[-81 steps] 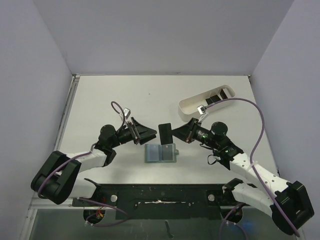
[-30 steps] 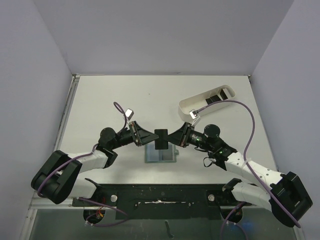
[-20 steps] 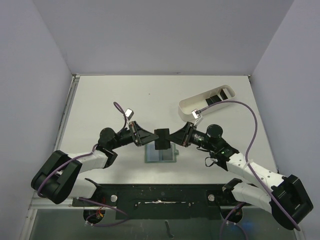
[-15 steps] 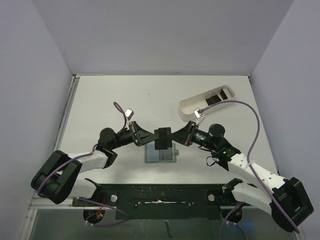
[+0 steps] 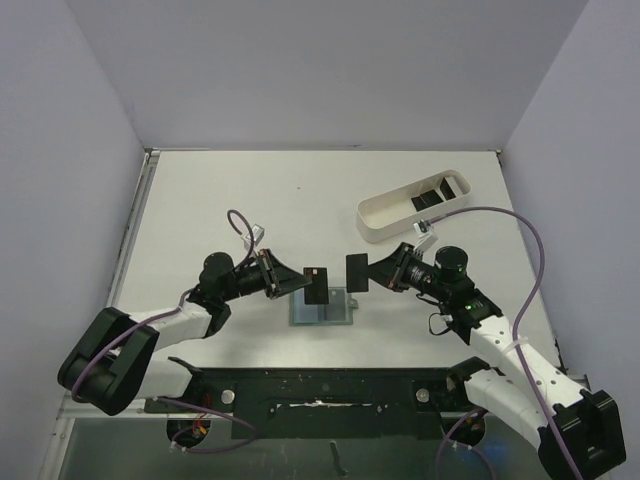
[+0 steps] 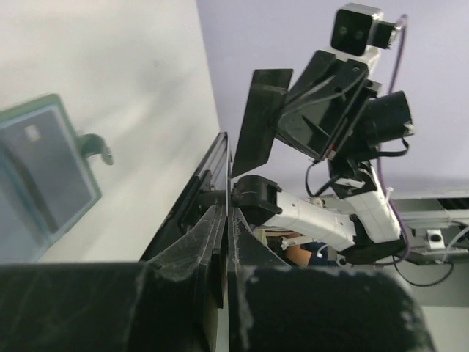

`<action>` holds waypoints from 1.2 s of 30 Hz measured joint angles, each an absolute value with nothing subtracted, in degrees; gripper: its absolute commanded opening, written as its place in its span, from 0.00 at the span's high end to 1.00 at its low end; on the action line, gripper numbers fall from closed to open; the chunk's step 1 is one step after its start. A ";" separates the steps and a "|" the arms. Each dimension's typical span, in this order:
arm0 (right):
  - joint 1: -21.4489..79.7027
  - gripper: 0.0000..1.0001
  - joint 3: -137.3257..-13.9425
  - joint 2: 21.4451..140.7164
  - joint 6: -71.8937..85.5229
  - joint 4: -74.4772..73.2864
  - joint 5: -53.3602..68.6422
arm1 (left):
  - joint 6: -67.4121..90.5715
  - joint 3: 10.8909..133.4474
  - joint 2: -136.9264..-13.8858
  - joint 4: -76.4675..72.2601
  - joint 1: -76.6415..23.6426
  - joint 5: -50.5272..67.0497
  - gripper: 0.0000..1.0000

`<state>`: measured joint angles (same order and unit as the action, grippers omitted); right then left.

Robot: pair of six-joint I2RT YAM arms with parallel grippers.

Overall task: Put the credit cards into the card holder
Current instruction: Pick up the credit card from the storage box, then insert the credit card into the card holder.

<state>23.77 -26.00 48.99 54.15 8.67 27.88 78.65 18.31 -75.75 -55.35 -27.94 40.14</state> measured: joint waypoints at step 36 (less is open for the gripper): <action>27.86 1.00 -25.45 70.43 50.74 5.96 21.43 | 63.16 23.42 -91.61 -33.61 -29.28 35.66 1.00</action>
<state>27.86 -25.45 70.43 50.74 5.96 21.43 63.16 23.42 -91.61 -33.61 -29.28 35.66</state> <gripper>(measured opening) 0.040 0.007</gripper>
